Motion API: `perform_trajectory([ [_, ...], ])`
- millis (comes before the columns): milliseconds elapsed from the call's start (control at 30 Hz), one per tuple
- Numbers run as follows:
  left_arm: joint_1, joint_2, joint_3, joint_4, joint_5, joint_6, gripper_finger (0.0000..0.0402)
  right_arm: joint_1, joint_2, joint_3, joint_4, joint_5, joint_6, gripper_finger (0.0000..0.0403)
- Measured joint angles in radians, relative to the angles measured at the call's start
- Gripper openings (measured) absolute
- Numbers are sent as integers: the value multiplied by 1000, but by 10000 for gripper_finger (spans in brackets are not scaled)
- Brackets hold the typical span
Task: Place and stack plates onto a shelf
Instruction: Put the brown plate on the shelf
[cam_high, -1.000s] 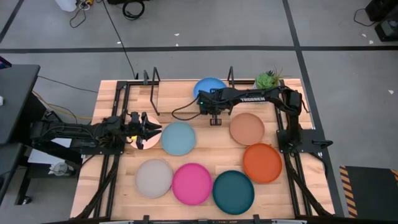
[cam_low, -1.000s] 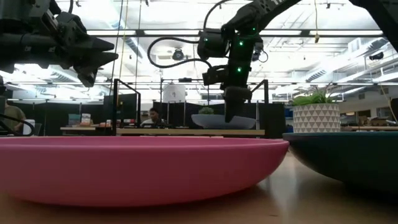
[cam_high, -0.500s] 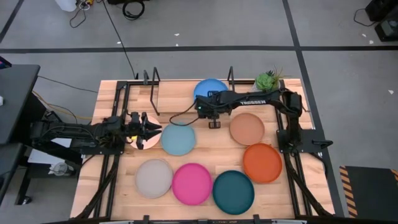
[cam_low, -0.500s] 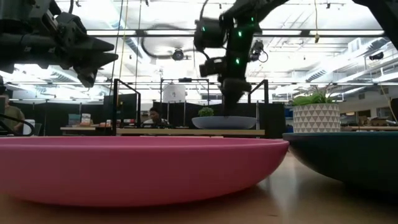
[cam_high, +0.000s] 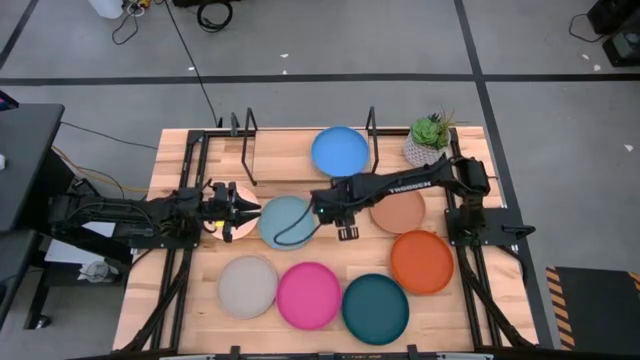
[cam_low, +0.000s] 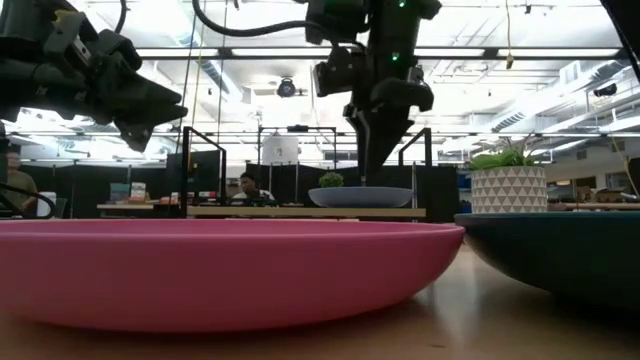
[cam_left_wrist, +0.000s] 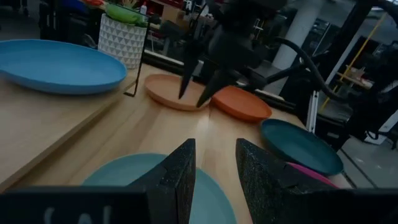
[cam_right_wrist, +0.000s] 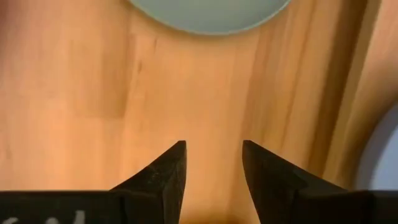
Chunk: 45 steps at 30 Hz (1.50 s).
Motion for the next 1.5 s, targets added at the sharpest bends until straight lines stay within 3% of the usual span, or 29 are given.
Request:
perform_trajectory([
  [233, 4, 0, 0, 33, 0, 74, 123, 49, 0, 0, -126, 20, 218, 180],
  [600, 6, 0, 0, 98, 0, 282, 123, 97, 0, -110, -153, 52, 375, 197],
  [733, 6, 0, 0, 104, 0, 276, 123, 105, -26, -167, -101, 56, 385, 197],
  [1033, 6, 0, 0, 147, -19, 219, 123, 122, -261, -439, 191, 112, 418, 197],
  [1233, 6, 0, 0, 171, -34, 173, 123, 123, -322, -497, 145, 102, 568, 197],
  [1500, 6, 0, 0, 202, -37, 173, 123, 120, -222, -498, 43, 17, 675, 197],
])
